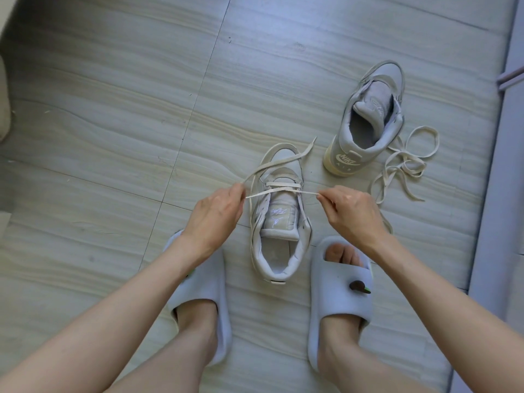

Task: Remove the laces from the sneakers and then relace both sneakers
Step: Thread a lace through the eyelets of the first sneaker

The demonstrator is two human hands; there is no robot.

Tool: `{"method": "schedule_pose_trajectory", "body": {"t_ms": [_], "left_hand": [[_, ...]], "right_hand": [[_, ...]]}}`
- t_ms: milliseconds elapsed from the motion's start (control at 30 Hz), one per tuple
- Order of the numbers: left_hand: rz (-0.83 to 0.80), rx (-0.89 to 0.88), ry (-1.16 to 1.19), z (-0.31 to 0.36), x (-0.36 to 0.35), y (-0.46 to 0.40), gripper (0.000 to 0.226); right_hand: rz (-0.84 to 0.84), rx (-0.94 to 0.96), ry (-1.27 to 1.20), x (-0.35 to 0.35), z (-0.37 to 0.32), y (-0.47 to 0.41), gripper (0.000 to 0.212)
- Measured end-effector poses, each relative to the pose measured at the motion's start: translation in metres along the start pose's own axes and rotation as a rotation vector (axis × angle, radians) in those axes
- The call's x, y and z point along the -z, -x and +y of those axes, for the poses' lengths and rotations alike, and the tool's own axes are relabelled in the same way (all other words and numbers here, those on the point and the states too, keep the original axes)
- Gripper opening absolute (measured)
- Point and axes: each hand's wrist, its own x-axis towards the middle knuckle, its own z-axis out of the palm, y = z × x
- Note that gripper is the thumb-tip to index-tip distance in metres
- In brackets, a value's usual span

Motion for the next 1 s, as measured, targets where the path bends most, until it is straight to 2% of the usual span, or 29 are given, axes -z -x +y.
{"method": "schedule_pose_trajectory", "body": {"t_ms": [67, 133, 200, 267, 333, 400, 500, 567, 633, 700, 767, 867, 1000], "left_hand": [[-0.107, -0.024, 0.029, -0.007, -0.002, 0.009, 0.025], [-0.138, -0.024, 0.027, -0.015, 0.001, 0.015, 0.023], [-0.048, -0.045, 0.038, -0.015, 0.011, 0.018, 0.012], [0.112, -0.121, 0.028, -0.011, 0.021, 0.016, 0.012], [0.221, -0.204, 0.004, -0.001, 0.032, 0.009, 0.023], [0.281, -0.268, -0.013, 0.011, 0.042, 0.001, 0.025], [0.309, -0.312, -0.076, 0.024, 0.051, -0.009, 0.022], [0.284, -0.274, -0.071, 0.024, 0.051, -0.012, 0.025], [0.236, -0.215, -0.038, 0.018, 0.046, -0.011, 0.025], [0.194, -0.177, -0.028, 0.012, 0.039, -0.008, 0.013], [0.159, -0.155, -0.053, 0.007, 0.035, -0.006, 0.003], [0.140, -0.085, -0.103, -0.001, 0.030, -0.006, 0.004], [0.050, 0.144, -0.158, -0.022, 0.020, -0.004, 0.018]], "right_hand": [[-0.149, 0.025, 0.055, 0.001, 0.005, 0.008, 0.023], [-0.209, -0.020, 0.026, 0.001, 0.007, 0.010, 0.024], [-0.115, -0.069, -0.061, 0.004, 0.002, 0.003, 0.023], [-0.039, -0.019, -0.084, 0.004, -0.011, -0.008, 0.026], [-0.051, 0.080, -0.075, 0.002, -0.028, -0.020, 0.034], [-0.095, 0.137, -0.067, -0.001, -0.045, -0.032, 0.038], [-0.146, 0.122, -0.104, -0.005, -0.060, -0.047, 0.032], [-0.102, 0.023, -0.252, -0.001, -0.063, -0.052, 0.031], [0.013, -0.132, -0.487, 0.007, -0.062, -0.052, 0.029], [0.119, -0.228, -0.657, 0.011, -0.057, -0.050, 0.025], [0.167, -0.290, -0.725, 0.014, -0.050, -0.048, 0.023], [0.214, -0.404, -0.804, 0.014, -0.035, -0.046, 0.022], [0.258, -0.525, -0.969, 0.011, -0.022, -0.044, 0.025]]}}
